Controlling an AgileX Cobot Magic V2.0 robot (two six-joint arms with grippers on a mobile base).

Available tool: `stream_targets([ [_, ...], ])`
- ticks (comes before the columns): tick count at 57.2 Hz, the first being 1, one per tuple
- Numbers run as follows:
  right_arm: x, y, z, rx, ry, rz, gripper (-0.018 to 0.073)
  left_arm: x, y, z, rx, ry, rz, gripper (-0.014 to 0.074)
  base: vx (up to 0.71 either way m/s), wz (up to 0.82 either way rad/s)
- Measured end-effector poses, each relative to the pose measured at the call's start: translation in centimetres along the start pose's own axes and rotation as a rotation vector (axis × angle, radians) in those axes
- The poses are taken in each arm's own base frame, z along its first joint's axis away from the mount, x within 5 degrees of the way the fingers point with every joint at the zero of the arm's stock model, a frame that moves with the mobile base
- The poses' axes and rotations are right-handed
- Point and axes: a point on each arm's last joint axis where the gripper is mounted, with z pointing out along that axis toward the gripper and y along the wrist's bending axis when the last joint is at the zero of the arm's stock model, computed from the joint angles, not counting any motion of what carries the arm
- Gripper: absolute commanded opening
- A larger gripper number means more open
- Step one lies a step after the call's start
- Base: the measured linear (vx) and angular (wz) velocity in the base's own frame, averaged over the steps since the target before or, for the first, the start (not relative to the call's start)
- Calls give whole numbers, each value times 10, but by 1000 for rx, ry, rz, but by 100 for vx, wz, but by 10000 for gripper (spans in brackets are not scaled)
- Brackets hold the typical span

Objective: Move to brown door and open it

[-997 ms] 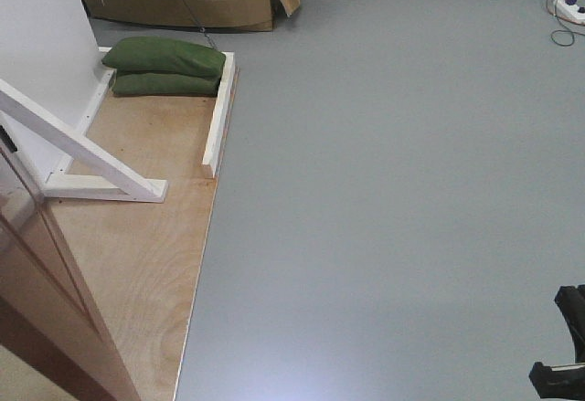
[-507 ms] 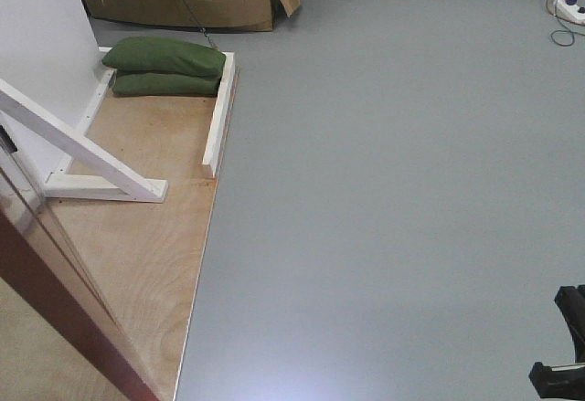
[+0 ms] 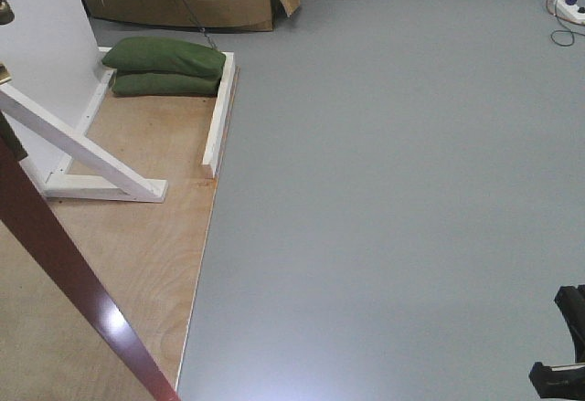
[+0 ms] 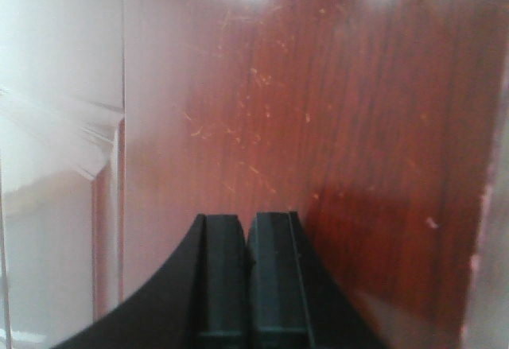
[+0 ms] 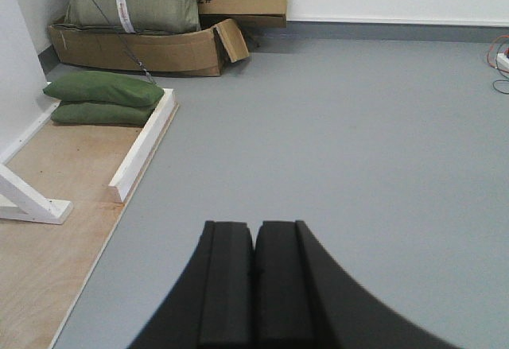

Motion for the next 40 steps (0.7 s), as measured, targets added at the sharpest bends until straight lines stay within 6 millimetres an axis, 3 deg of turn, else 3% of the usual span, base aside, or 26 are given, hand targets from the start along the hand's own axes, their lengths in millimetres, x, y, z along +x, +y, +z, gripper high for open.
stream_targets([
  [40, 0, 0, 0, 0, 0, 0, 0, 4, -32, 24, 227, 96, -6, -3, 0, 0],
])
